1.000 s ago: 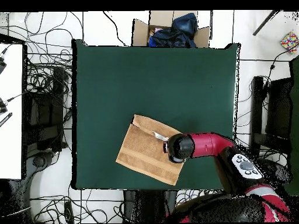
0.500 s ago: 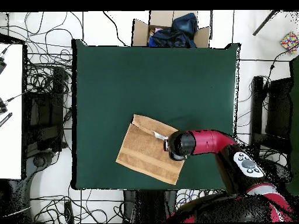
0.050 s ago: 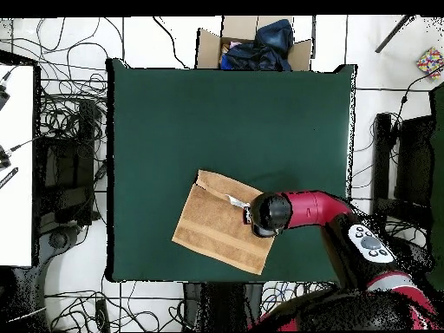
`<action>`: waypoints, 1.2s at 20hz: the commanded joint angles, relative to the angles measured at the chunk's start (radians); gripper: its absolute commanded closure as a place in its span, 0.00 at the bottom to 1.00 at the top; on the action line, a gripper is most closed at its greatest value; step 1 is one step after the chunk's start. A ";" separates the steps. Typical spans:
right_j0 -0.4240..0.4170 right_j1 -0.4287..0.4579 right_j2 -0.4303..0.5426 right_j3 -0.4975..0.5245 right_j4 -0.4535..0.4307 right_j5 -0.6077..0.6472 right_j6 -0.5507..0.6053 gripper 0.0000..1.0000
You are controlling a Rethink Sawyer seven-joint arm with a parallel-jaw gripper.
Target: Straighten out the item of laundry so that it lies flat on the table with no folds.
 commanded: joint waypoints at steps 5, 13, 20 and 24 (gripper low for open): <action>-0.022 0.122 0.228 -0.169 -0.060 -0.206 -0.183 0.00; -0.014 0.099 0.234 -0.161 -0.062 -0.195 -0.143 0.00; -0.029 0.101 0.254 -0.146 -0.079 -0.255 -0.140 0.00; -0.021 0.097 0.251 -0.147 -0.085 -0.262 -0.116 0.00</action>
